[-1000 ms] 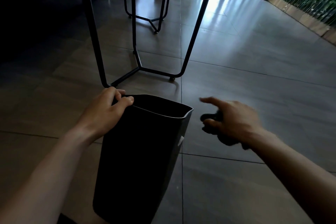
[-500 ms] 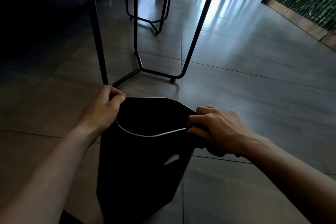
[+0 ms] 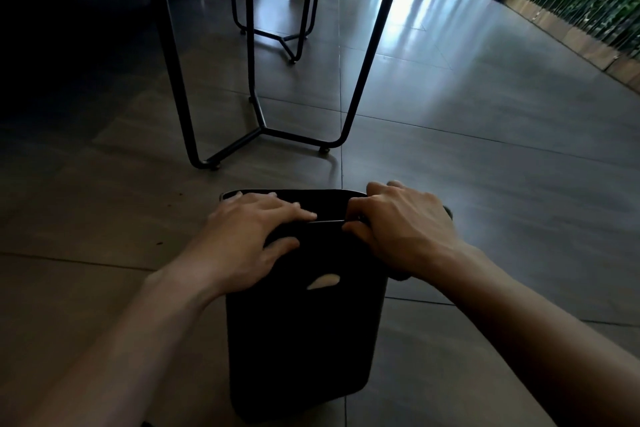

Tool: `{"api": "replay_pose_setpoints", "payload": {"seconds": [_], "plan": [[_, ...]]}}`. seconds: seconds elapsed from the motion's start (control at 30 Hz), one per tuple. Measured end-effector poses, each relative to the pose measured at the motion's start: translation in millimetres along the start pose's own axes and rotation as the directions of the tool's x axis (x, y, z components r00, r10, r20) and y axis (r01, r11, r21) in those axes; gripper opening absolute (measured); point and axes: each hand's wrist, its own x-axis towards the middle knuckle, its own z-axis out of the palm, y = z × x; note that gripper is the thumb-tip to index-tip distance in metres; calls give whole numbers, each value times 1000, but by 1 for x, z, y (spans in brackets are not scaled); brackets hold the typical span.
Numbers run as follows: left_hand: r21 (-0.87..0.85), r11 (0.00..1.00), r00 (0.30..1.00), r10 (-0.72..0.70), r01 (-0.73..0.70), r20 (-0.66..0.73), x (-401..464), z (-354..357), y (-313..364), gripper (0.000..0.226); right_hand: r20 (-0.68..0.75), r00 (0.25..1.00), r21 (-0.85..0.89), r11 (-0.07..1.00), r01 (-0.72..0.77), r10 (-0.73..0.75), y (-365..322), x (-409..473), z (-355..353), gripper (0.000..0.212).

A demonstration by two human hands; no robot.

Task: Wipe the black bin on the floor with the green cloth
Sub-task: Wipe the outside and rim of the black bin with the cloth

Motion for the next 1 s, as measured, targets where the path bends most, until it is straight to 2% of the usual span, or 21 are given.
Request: {"api": "replay_pose_setpoints", "payload": {"seconds": [0.07, 0.13, 0.2, 0.23, 0.33, 0.43, 0.53, 0.6, 0.7, 0.77, 0.87, 0.93, 1.0], "plan": [[-17, 999, 999, -48, 48, -5, -1, -2, -3, 36, -119, 993, 90, 996, -16, 26, -2, -7, 8, 29], [-32, 995, 996, -90, 90, -21, -1, -3, -7, 33, -282, 939, 350, 933, -90, 196, -4, -18, 16, 24], [-42, 993, 993, -112, 111, -29, -2, -4, -12, 31, -369, 807, 661, 741, -121, 461, -4, -32, 27, 15], [-52, 991, 992, -123, 122, -28, -3, -4, -14, 31, -394, 740, 736, 670, -101, 545, -8, -37, 35, 12], [-57, 984, 986, -168, 166, -21, -3, -2, -15, 31, -516, 631, 728, 685, -34, 579, -35, -43, 56, 11], [-57, 977, 979, -205, 204, -8, -2, -1, -15, 31, -621, 645, 635, 768, 81, 446, -62, -28, 73, 14], [-75, 975, 978, -210, 210, 5, -2, -1, -16, 35, -676, 722, 392, 901, 187, 145, -79, -17, 93, 20], [-74, 976, 979, -205, 206, 15, -3, -3, -17, 36, -619, 785, 199, 960, 197, -33, -85, -22, 115, 34], [-99, 973, 978, -204, 207, 32, -2, -3, -17, 34, -490, 843, 39, 961, 273, -220, -87, -54, 151, 56], [-100, 972, 977, -210, 213, 33, -1, -3, -17, 34, -414, 818, -82, 911, 404, -399, -79, -80, 174, 52], [-96, 973, 978, -205, 208, 36, 0, -4, -16, 35, -249, 738, -288, 775, 562, -627, -61, -108, 196, 49], [-98, 974, 979, -202, 204, 36, -1, -5, -16, 36, -225, 693, -316, 724, 613, -685, -51, -103, 192, 45], [-98, 975, 980, -197, 200, 41, -2, -5, -16, 37, -314, 697, -244, 764, 597, -645, -43, -80, 175, 35]]}}
